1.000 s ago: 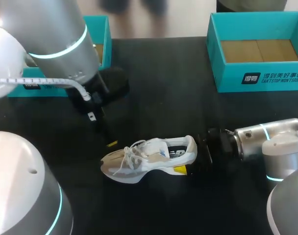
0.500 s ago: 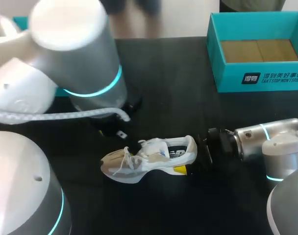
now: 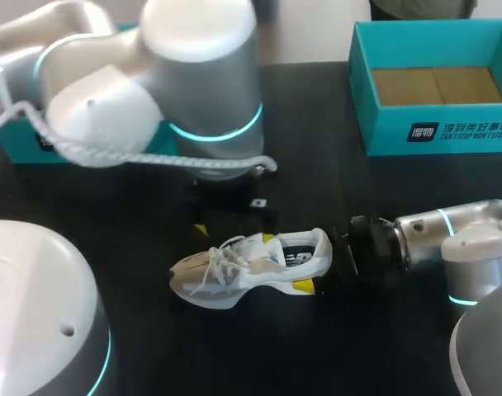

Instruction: Take the shoe out of the shoebox, open the shoe tongue, remove and reinsert the insole, then place the shoe into the shoebox

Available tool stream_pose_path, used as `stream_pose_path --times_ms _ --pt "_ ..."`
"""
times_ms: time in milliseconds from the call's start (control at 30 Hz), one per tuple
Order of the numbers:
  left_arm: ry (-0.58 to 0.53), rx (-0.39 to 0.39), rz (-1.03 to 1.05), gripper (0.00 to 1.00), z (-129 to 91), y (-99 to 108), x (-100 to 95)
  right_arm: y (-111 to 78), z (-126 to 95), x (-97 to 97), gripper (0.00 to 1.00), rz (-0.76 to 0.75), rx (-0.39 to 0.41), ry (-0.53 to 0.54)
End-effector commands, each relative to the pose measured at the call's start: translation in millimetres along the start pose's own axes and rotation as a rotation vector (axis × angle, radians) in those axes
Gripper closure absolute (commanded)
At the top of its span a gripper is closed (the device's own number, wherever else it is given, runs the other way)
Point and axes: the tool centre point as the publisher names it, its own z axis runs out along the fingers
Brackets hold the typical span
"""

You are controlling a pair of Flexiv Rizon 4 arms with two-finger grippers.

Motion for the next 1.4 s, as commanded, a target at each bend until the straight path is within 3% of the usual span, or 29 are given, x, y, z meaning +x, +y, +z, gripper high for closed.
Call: stream_pose_path --times_ms 33,367,467,667,1400 --pt "-0.180 -0.066 -0.024 0.00 7 -10 23.1 -0.3 1 -1.3 1.00 0.001 0.004 0.000" --pt "-0.180 -0.066 -0.024 0.00 7 -10 23.1 -0.3 1 -1.3 1.00 0.001 0.004 0.000" --pt "-0.223 -0.108 -0.170 0.00 20 -14 29.7 -0.3 1 -1.3 1.00 0.001 0.004 0.000" --pt "-0.242 -0.160 -0.233 0.00 42 -16 35.2 -0.3 1 -1.3 1.00 0.001 0.004 0.000" --pt "-0.370 -0.174 -0.270 0.00 84 -20 48.9 -0.3 1 -1.3 1.00 0.001 0.004 0.000"
